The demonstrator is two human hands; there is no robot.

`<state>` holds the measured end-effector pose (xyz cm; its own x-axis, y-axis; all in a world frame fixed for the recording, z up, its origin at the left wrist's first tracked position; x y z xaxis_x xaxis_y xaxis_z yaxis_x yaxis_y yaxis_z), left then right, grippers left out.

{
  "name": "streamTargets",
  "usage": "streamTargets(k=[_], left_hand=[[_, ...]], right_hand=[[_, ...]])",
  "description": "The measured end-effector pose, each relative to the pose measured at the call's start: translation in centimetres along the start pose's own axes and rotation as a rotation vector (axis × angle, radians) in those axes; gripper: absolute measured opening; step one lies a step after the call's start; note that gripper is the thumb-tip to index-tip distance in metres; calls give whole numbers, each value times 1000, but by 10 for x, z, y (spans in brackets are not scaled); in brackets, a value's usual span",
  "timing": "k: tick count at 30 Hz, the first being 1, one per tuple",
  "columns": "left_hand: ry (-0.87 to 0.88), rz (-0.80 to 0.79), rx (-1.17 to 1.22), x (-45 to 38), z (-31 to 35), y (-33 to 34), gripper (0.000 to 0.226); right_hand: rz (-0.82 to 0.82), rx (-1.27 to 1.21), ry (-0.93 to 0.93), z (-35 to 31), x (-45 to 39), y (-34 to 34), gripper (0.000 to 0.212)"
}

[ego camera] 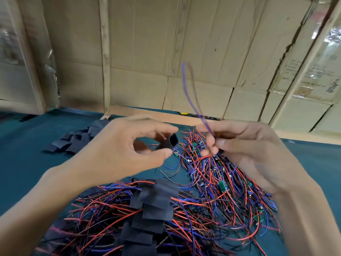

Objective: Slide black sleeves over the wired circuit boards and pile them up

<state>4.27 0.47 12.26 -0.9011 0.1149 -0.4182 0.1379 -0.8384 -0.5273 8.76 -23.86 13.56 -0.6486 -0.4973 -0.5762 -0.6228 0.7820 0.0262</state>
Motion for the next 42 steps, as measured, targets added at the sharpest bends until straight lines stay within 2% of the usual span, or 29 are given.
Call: streamTargets(k=[3,7,11,15,18,21,26,34,38,42], left_hand=[[34,-28,17,1,3,6,36],[67,56,84,0,4,0,34],[105,136,125,-1,4,-10,36],[135,199,37,-1,4,-14,38],[142,221,12,-2,2,-12,40],[151,236,-4,-2,2,-10,40],[155,262,-19,-1,3,-10,39],[159,301,-53,-1,4,-11,40],[178,316,-123,-1,2,-12,41],[227,327,-295,-2,-5,-13,40]], right_hand=[[14,104,70,6,-3,9,31],[-43,590,-43,7,-1,7,23],[47,575,-112,2,-3,-4,24],[93,648,-189,-5,0,-8,27],[129,648,-257,-10,0,-4,19],[112,700,-297,-14,0,-2,9],[71,845,-346,-14,2,-3,5],[70,989,-379,-12,1,-2,10],[47,1015,-377,-13,1,1,12],[15,1034,-352,-12,-1,9,8]])
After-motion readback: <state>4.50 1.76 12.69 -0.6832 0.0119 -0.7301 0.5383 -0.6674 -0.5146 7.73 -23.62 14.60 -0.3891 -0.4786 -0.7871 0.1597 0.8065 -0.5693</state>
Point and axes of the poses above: each hand's wrist, its own x-axis away from the middle knuckle, its own y-axis out of the palm, z = x × y, the point moved 2 cm from there along -x, towards the middle knuckle, and after that the axes turned 15 degrees about -y, right-handed, at the moved point
